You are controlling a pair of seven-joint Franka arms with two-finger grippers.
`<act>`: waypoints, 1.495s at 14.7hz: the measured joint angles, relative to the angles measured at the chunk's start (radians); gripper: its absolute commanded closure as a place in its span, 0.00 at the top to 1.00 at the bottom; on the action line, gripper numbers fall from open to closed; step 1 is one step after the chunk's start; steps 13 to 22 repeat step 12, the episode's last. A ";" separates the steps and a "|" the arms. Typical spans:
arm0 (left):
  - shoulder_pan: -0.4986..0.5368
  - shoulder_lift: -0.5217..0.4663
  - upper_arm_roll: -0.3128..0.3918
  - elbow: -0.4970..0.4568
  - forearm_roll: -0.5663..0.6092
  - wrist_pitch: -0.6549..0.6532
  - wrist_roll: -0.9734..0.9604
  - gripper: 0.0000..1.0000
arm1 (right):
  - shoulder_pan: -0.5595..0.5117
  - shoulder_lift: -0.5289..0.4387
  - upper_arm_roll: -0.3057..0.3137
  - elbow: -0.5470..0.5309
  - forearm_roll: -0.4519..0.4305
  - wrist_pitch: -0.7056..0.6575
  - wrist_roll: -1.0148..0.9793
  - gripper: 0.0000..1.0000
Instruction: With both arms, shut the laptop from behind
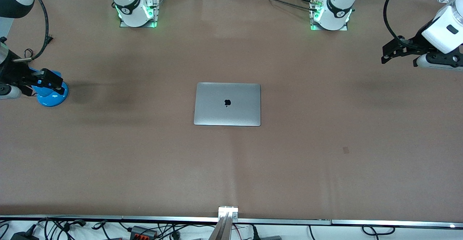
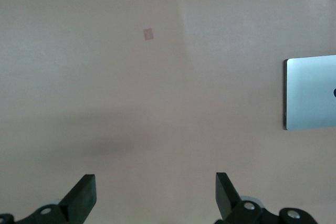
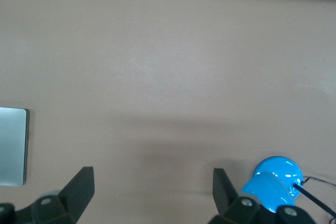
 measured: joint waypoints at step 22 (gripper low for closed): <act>-0.002 0.000 -0.006 0.000 0.000 0.002 0.004 1.00 | 0.000 0.000 -0.001 0.000 0.000 0.000 0.013 1.00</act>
